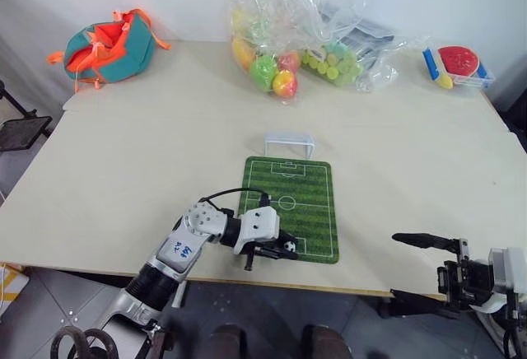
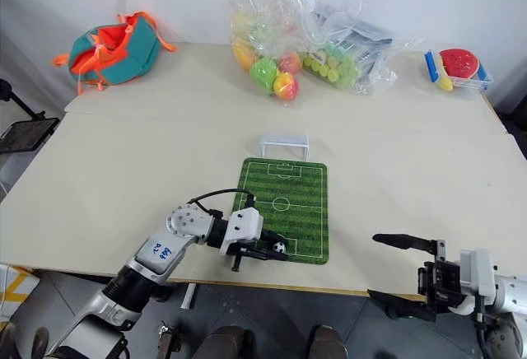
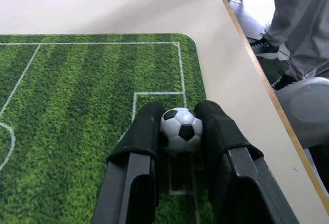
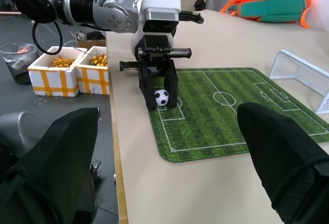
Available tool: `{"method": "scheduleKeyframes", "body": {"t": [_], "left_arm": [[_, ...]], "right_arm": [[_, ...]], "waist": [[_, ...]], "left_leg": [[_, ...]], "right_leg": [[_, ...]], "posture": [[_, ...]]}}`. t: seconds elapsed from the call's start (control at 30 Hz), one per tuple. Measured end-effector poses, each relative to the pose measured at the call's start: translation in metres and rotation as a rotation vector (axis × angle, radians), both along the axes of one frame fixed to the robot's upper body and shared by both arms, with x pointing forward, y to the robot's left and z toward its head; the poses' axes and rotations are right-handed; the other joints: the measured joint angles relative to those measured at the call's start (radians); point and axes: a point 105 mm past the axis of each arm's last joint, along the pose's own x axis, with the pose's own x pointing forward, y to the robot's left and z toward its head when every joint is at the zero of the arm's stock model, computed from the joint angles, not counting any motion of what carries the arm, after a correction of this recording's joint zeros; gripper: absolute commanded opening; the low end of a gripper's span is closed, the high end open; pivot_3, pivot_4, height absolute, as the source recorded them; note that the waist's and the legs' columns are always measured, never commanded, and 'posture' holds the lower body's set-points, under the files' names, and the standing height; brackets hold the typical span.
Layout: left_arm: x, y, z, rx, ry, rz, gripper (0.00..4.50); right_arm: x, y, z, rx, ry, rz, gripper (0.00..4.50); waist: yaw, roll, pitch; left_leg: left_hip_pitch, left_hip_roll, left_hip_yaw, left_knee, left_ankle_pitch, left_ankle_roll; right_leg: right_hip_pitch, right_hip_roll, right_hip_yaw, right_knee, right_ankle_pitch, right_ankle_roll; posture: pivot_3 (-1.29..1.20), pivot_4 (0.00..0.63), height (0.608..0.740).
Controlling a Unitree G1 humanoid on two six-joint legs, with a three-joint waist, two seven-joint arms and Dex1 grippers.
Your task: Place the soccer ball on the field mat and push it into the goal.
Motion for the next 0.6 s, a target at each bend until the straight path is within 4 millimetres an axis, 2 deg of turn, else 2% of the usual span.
{"method": "scheduleKeyframes", "body": {"t": [0.3, 0.37, 0.53, 0.57, 0.6], "left_arm": [[0.0031, 0.0021, 0.0002, 0.002, -0.009, 0.017, 0.87], [0.0037, 0.0023, 0.0004, 0.002, -0.008, 0.019, 1.6], [0.0048, 0.0031, -0.0006, 0.001, -0.005, 0.025, 3.07], [0.0047, 0.0033, -0.0005, 0.001, -0.007, 0.023, 3.34], [0.0045, 0.0034, -0.0004, 0.001, -0.008, 0.02, 3.34]], "right_arm": [[0.0003, 0.0037, -0.0005, -0.006, -0.007, 0.0, 4.5], [0.0005, 0.0038, -0.0005, -0.005, -0.007, -0.001, 4.5], [0.0007, 0.0043, -0.0006, 0.0, -0.007, -0.002, 4.5], [0.0008, 0.0043, -0.0007, 0.001, -0.007, -0.002, 4.5], [0.0008, 0.0043, -0.0007, 0.001, -0.007, -0.003, 4.5]], "waist": [[0.0, 0.0, 0.0], [0.0, 0.0, 0.0], [0.0, 0.0, 0.0], [0.0, 0.0, 0.0], [0.0, 0.0, 0.0]], "left_leg": [[0.0, 0.0, 0.0, 0.0, 0.0, 0.0], [0.0, 0.0, 0.0, 0.0, 0.0, 0.0], [0.0, 0.0, 0.0, 0.0, 0.0, 0.0], [0.0, 0.0, 0.0, 0.0, 0.0, 0.0], [0.0, 0.0, 0.0, 0.0, 0.0, 0.0]], "right_leg": [[0.0, 0.0, 0.0, 0.0, 0.0, 0.0], [0.0, 0.0, 0.0, 0.0, 0.0, 0.0], [0.0, 0.0, 0.0, 0.0, 0.0, 0.0], [0.0, 0.0, 0.0, 0.0, 0.0, 0.0], [0.0, 0.0, 0.0, 0.0, 0.0, 0.0]], "posture": [[0.0, 0.15, 0.74], [0.0, 0.15, 0.74], [0.0, 0.15, 0.74], [0.0, 0.15, 0.74], [0.0, 0.15, 0.74]]}}
